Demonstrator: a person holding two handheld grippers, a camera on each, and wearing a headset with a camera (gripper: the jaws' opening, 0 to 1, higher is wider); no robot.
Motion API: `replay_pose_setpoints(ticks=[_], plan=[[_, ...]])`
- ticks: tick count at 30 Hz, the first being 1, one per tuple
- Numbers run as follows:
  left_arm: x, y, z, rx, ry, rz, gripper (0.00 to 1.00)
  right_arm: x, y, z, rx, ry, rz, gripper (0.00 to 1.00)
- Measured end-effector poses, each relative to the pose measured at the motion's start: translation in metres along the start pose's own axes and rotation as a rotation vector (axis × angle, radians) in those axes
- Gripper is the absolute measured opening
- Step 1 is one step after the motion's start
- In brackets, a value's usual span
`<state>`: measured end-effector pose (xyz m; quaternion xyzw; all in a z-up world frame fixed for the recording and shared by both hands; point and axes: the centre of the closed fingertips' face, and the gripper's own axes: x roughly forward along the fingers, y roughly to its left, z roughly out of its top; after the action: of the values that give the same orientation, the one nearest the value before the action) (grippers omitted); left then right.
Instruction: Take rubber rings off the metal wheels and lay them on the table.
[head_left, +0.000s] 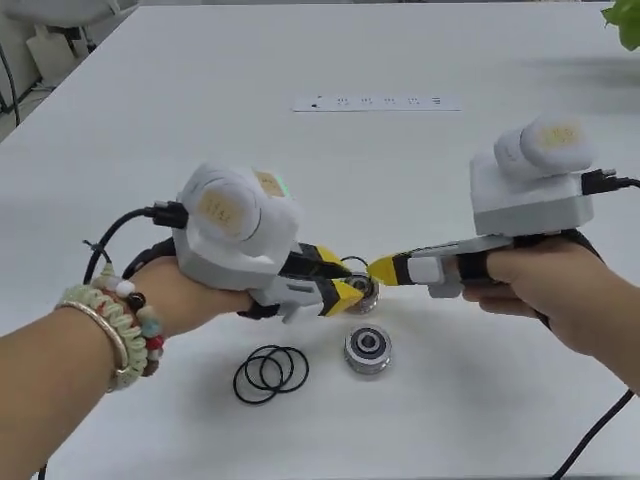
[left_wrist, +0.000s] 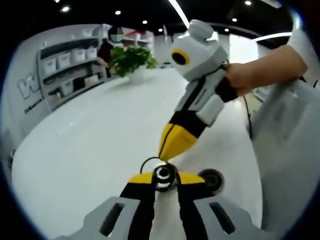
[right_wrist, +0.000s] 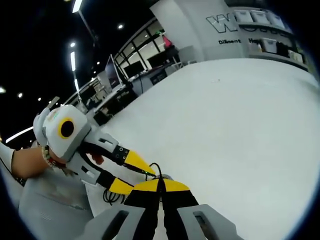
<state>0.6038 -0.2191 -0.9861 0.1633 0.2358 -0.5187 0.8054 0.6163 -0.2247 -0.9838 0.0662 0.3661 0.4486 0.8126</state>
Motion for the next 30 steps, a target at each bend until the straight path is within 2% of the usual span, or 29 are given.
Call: replay_pose_setpoints(ticks=[2,4,7,9,12,19,22,24,26,30], plan=[[-0.008,-0.001,0.006,0.009,-0.012,-0.012,0.26,-0.003,0.000,0.004,0.010,-0.011,-0.001,0.00],[-0.017,-0.004,0.012,0.042,-0.014,-0.033,0.27,-0.006,0.000,0.008,0.016,-0.026,-0.001,0.00],[-0.030,-0.006,0.020,0.059,-0.013,-0.049,0.29,-0.009,0.004,0.014,0.027,-0.046,0.011,0.00],[-0.041,-0.008,0.024,0.105,-0.008,-0.053,0.34,-0.011,0.009,0.018,0.023,-0.057,0.020,0.00],[-0.058,-0.009,0.029,0.121,-0.008,-0.042,0.39,-0.013,0.016,0.024,0.017,-0.074,0.036,0.00],[-0.106,-0.005,0.042,0.144,-0.049,0.043,0.53,-0.013,0.037,0.031,-0.006,-0.084,0.092,0.00],[-0.126,-0.005,0.042,0.139,-0.063,0.079,0.56,-0.010,0.048,0.029,-0.018,-0.071,0.122,0.00],[-0.133,-0.010,0.043,0.138,-0.066,0.094,0.57,-0.009,0.053,0.027,-0.025,-0.062,0.133,0.00],[-0.148,-0.017,0.038,0.122,-0.070,0.132,0.59,-0.005,0.063,0.022,-0.043,-0.041,0.156,0.00],[-0.164,-0.025,0.026,0.088,-0.066,0.179,0.62,0.001,0.074,0.013,-0.067,0.000,0.186,0.00]])
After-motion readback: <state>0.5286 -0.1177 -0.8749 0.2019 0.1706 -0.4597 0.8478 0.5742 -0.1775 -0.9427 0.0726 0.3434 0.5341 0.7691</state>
